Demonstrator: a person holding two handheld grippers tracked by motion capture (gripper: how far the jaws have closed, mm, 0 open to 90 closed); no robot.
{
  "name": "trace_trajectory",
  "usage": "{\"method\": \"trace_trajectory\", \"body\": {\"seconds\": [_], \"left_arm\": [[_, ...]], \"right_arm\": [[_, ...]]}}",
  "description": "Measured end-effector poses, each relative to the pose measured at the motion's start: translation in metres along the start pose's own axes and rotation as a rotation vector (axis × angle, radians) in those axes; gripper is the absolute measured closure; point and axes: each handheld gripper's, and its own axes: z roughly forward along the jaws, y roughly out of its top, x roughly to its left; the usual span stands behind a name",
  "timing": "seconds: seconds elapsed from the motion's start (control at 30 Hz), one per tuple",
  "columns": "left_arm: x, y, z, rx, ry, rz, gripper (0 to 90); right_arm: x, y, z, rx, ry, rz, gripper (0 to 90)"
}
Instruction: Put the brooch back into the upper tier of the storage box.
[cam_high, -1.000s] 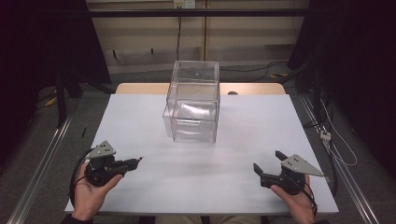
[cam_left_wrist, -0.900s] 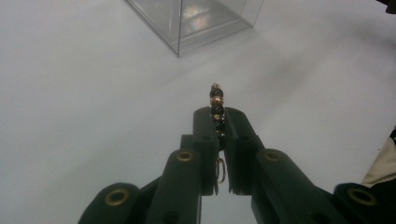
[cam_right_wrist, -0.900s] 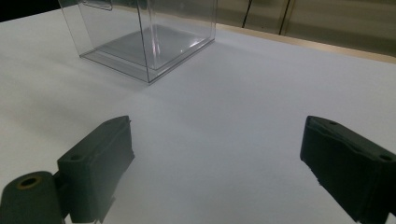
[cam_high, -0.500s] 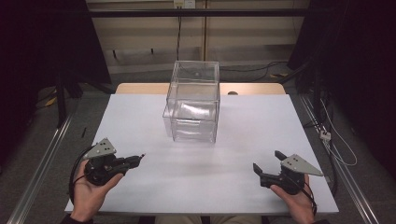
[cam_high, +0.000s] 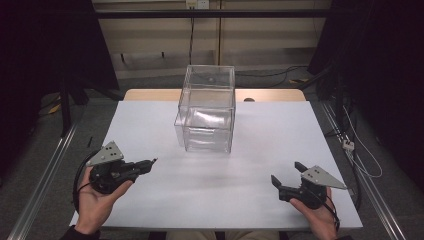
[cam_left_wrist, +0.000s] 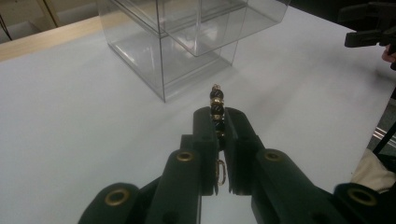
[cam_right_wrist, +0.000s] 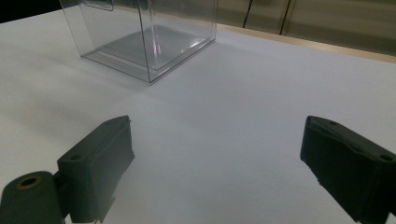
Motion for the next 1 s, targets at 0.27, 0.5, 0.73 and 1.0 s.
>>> {"method": "trace_trajectory", "body": {"seconds": [0.27,0.5,0.73,1.0], "left_arm": [[-0.003,0.009,-0.002,-0.007,-0.005,0.028,84.1],[-0.005,0.018,-0.006,-0.028,-0.006,0.043,84.1],[-0.004,0.022,-0.010,-0.064,-0.016,0.040,84.2],[-0.008,0.036,-0.010,-0.080,-0.024,0.062,84.1]], "right_arm": [[0.000,0.000,0.000,-0.001,0.003,-0.001,8.8],[0.001,0.001,0.001,-0.001,0.008,-0.002,8.7],[0.000,0.000,0.001,-0.002,0.007,-0.001,8.7],[0.000,0.000,0.000,-0.002,0.006,0.000,8.7]]}}
